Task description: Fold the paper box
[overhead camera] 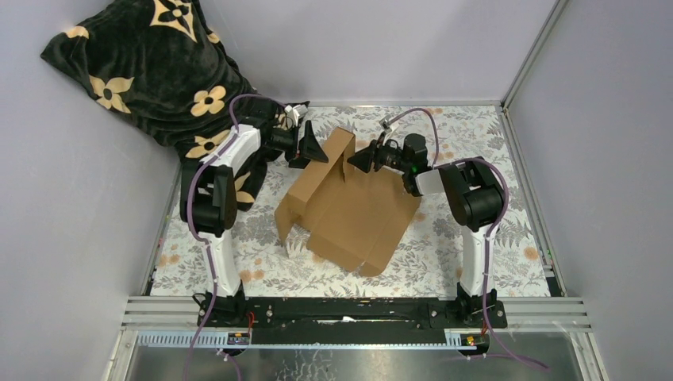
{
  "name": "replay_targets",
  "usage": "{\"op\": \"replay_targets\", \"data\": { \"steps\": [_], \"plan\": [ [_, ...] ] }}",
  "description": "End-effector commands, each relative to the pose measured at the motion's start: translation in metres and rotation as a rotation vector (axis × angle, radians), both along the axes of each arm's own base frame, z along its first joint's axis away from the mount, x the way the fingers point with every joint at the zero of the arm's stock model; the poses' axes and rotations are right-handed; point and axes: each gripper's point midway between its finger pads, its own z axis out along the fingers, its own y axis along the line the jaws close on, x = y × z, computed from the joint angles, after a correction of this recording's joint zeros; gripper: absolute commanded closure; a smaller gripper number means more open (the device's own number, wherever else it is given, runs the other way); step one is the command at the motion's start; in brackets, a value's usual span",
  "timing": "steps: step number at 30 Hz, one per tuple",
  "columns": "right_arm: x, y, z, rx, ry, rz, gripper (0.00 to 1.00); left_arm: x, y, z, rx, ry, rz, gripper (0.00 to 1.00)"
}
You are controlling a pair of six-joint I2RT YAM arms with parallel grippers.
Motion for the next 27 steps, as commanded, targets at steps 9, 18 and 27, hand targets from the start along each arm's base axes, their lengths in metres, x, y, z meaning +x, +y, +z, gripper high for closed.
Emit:
{"op": "replay_targets", "data": {
  "steps": [9, 18, 27],
  "plan": [
    [0.014, 0.024, 0.013, 0.028, -0.101, 0.112, 0.43, 0.027, 0.0, 0.022, -0.057, -0.031, -0.01, 0.11],
    [0.019, 0.027, 0.012, 0.028, -0.098, 0.116, 0.44, 0.027, -0.001, 0.013, -0.067, -0.022, -0.001, 0.11],
    [0.026, 0.032, 0.014, 0.049, -0.116, 0.142, 0.43, 0.032, -0.002, -0.004, -0.08, 0.008, -0.013, 0.11]
  ]
}}
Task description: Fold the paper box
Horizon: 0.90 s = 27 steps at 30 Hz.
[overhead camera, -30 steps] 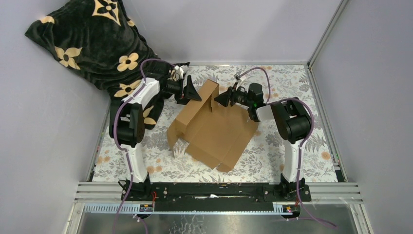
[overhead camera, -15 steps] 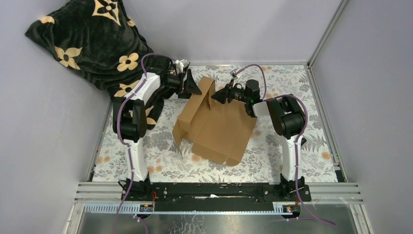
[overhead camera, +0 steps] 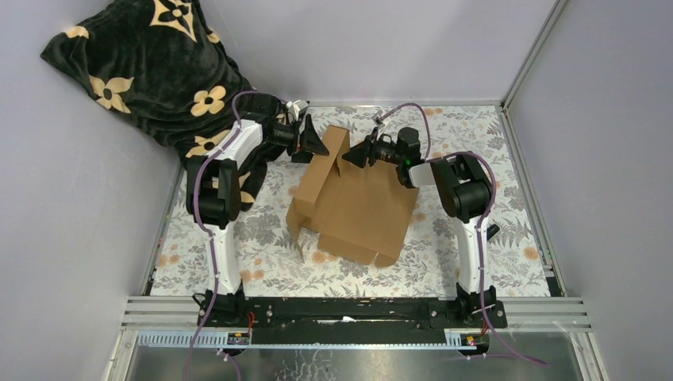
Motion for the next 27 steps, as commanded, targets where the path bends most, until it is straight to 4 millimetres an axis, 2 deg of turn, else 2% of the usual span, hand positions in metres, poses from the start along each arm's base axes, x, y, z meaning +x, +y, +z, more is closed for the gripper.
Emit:
{"op": "replay_targets", "data": {
  "steps": [1, 11, 17, 19, 22, 24, 27],
  "plan": [
    [0.003, 0.013, 0.024, 0.037, -0.091, 0.051, 0.44, 0.005, -0.002, -0.007, -0.023, -0.003, -0.011, 0.11],
    [0.014, 0.021, 0.028, 0.069, -0.121, 0.062, 0.41, 0.006, -0.002, -0.017, -0.037, 0.015, -0.024, 0.12],
    [0.021, 0.024, 0.028, 0.063, -0.134, 0.06, 0.65, 0.008, -0.003, -0.019, -0.045, 0.016, -0.029, 0.12],
    [0.02, 0.028, 0.027, 0.052, -0.138, 0.067, 0.67, 0.009, -0.003, -0.019, -0.049, 0.019, -0.031, 0.12],
    [0.021, 0.032, 0.025, 0.029, -0.145, 0.068, 0.76, 0.01, -0.004, -0.021, -0.05, 0.024, -0.031, 0.12],
    [0.021, 0.034, 0.024, 0.023, -0.142, 0.071, 0.9, 0.01, -0.004, -0.023, -0.05, 0.03, -0.031, 0.12],
    [0.023, 0.035, 0.023, 0.006, -0.151, 0.047, 0.96, 0.011, -0.004, -0.024, -0.049, 0.029, -0.031, 0.12]
  ]
}}
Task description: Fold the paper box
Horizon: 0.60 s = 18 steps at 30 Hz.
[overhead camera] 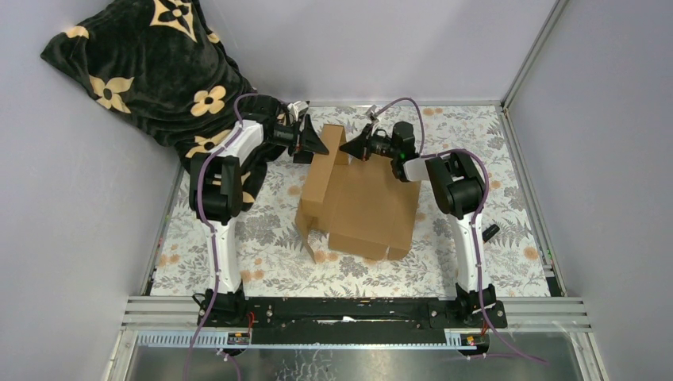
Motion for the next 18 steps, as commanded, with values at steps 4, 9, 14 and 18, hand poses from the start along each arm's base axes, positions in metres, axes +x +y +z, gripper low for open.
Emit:
{"op": "replay_targets", "data": {
  "steps": [4, 9, 14, 18],
  "plan": [
    [0.004, 0.02, 0.012, -0.091, -0.068, -0.087, 1.0, 0.008, -0.002, -0.016, 0.018, -0.01, -0.002, 0.12],
    [-0.009, 0.007, 0.015, -0.141, -0.066, -0.169, 1.0, 0.007, -0.002, -0.009, 0.013, -0.021, -0.003, 0.12],
    [-0.038, -0.006, 0.013, -0.182, -0.026, -0.214, 1.0, 0.002, -0.001, 0.001, 0.009, -0.041, 0.008, 0.12],
    [-0.061, -0.01, 0.012, -0.232, 0.009, -0.241, 1.0, -0.004, -0.001, 0.013, 0.008, -0.058, 0.024, 0.12]
  ]
}}
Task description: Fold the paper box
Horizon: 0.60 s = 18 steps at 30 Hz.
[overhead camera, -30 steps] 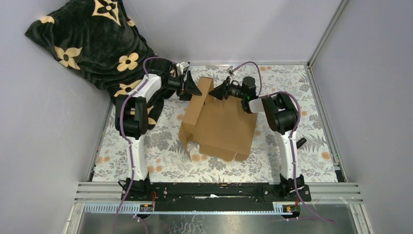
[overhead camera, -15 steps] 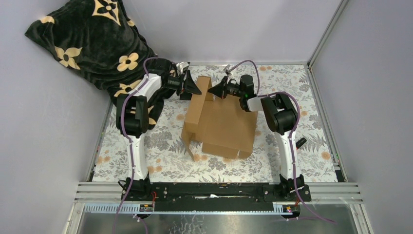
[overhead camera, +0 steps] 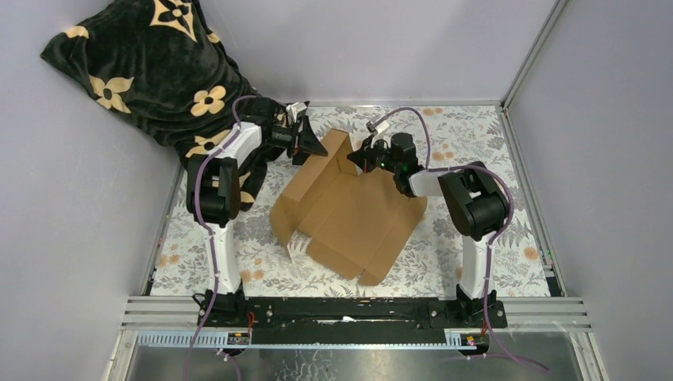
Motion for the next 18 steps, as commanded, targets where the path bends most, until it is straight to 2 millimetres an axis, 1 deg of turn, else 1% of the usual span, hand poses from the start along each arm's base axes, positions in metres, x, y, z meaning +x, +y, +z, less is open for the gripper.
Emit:
{"op": "replay_targets", "data": {
  "steps": [1, 6, 9, 11, 14, 16, 18],
  "plan": [
    [-0.038, 0.013, 0.008, -0.06, 0.058, -0.009, 1.0, -0.003, -0.003, 0.011, 0.025, -0.069, 0.022, 0.12],
    [-0.063, 0.011, 0.017, -0.179, 0.096, -0.054, 1.0, -0.016, -0.004, 0.023, 0.006, -0.089, 0.031, 0.12],
    [-0.077, 0.005, 0.022, -0.231, 0.117, -0.08, 1.0, -0.029, -0.007, 0.027, -0.002, -0.096, 0.02, 0.12],
    [-0.089, -0.001, 0.02, -0.267, 0.137, -0.1, 1.0, -0.039, -0.011, 0.028, -0.007, -0.1, 0.007, 0.12],
    [-0.109, -0.01, 0.016, -0.3, 0.166, -0.134, 1.0, -0.05, -0.02, 0.027, -0.007, -0.099, -0.016, 0.12],
    [-0.123, -0.013, 0.014, -0.314, 0.183, -0.144, 1.0, -0.058, -0.031, 0.027, -0.004, -0.1, -0.044, 0.12],
    [-0.133, -0.017, 0.013, -0.325, 0.182, -0.164, 1.0, -0.065, -0.04, 0.028, 0.0, -0.107, -0.066, 0.12]
  ]
}}
